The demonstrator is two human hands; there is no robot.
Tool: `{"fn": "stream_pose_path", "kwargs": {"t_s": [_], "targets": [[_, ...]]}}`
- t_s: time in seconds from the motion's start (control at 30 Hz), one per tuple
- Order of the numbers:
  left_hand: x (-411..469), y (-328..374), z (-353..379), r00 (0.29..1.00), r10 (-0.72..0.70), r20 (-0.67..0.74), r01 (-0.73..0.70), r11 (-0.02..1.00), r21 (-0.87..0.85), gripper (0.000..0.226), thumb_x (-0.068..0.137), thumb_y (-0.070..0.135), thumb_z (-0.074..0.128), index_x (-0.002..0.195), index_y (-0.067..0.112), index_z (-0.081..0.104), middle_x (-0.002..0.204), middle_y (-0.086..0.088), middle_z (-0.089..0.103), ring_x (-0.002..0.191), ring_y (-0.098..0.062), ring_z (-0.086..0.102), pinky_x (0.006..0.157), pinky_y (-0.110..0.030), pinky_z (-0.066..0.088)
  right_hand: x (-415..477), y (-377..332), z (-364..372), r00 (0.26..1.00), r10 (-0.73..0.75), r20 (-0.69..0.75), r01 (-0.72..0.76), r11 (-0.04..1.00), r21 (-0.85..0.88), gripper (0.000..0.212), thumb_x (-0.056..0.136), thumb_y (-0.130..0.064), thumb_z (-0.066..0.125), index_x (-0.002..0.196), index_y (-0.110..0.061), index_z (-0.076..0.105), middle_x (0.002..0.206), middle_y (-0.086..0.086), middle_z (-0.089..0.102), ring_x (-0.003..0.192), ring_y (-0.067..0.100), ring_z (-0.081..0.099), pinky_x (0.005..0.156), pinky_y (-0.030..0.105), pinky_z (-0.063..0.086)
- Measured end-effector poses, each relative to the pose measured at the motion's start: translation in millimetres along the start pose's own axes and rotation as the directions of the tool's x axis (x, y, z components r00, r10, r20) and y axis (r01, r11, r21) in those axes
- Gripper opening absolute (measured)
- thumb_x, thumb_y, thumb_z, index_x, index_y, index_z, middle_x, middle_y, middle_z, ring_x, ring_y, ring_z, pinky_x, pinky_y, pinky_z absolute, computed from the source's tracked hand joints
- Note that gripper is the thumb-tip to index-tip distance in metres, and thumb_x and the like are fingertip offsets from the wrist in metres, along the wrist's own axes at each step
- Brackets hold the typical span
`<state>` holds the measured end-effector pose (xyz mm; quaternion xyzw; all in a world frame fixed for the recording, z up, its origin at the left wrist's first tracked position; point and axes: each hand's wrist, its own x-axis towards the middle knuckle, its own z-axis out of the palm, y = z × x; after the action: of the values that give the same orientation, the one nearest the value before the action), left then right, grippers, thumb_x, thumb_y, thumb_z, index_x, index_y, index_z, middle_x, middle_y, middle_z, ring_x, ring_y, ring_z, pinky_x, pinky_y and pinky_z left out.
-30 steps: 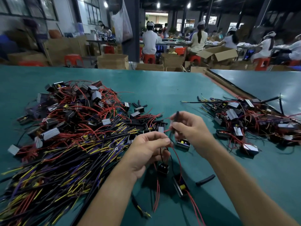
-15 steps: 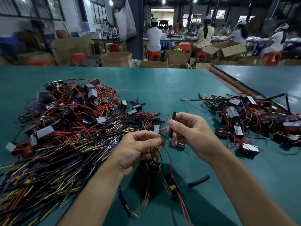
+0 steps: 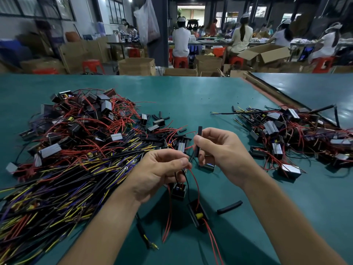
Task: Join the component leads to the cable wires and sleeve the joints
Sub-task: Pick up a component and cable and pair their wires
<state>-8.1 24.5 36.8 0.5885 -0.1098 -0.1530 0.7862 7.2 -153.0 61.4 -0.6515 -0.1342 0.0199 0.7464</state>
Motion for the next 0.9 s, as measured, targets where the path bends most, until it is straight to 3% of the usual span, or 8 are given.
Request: {"fn": "stream_pose_path", "kwargs": {"t_s": [0.2,0.3,0.4,0.57,0.9], "targets": [[4.6,-4.4,0.2,0.997,0.05,-0.059,-0.044,0.993,0.112,0.019,0.057,0.033,0.08,0.071,0.019,0.076,0.069,-0.001,0.07,0.048,-0.012,0.058,0.052,-0.024,0.041,0.1,4.3,0.8,1.0,0.0,0.003,0.0,1.0,-0.017,0.01,0.089,-0.008,0.064,0.083,-0.001,0.06,0.063,0.003,0.062,0.046,0.011,0.052,0.048,0.022,0.049],[6.2,-6.6,0.0,0.994,0.056,-0.093,-0.047,0.994,0.096,0.023,0.054,0.033,0.081,0.073,0.02,0.077,0.07,-0.002,0.071,0.053,-0.012,0.061,0.053,-0.024,0.045,0.3,4.4,0.3,0.999,-0.041,-0.019,0.041,0.999,-0.007,0.009,0.09,-0.007,0.065,0.082,-0.004,0.063,0.065,0.003,0.065,0.049,0.012,0.053,0.05,0.022,0.05],[5.9,-7.7,0.5,0.996,0.025,-0.083,-0.02,0.998,0.057,0.03,0.054,0.025,0.083,0.082,0.016,0.077,0.076,-0.006,0.072,0.059,-0.014,0.066,0.055,-0.023,0.055,0.9,5.3,0.9,0.996,-0.079,-0.051,0.078,0.997,-0.021,0.007,0.09,-0.005,0.064,0.083,-0.002,0.065,0.064,0.003,0.066,0.051,0.012,0.055,0.05,0.022,0.052],[5.6,-10.1,4.0,0.992,0.045,-0.12,-0.037,0.997,0.068,0.031,0.06,0.003,0.078,0.089,0.002,0.067,0.073,-0.009,0.071,0.057,-0.014,0.066,0.053,-0.022,0.054,1.4,7.6,1.5,0.989,-0.117,-0.089,0.107,0.988,-0.114,0.005,0.089,-0.004,0.067,0.083,-0.005,0.066,0.063,0.002,0.066,0.054,0.012,0.058,0.049,0.022,0.052],[9.4,-15.9,9.6,0.979,0.069,-0.193,-0.051,0.994,0.096,0.014,0.069,0.002,0.078,0.07,0.014,0.07,0.06,-0.001,0.065,0.044,-0.01,0.056,0.046,-0.018,0.048,3.0,13.8,6.0,0.965,-0.24,-0.104,0.214,0.953,-0.213,0.008,0.088,-0.005,0.069,0.081,-0.009,0.068,0.064,0.003,0.07,0.058,0.018,0.062,0.054,0.025,0.054]]}}
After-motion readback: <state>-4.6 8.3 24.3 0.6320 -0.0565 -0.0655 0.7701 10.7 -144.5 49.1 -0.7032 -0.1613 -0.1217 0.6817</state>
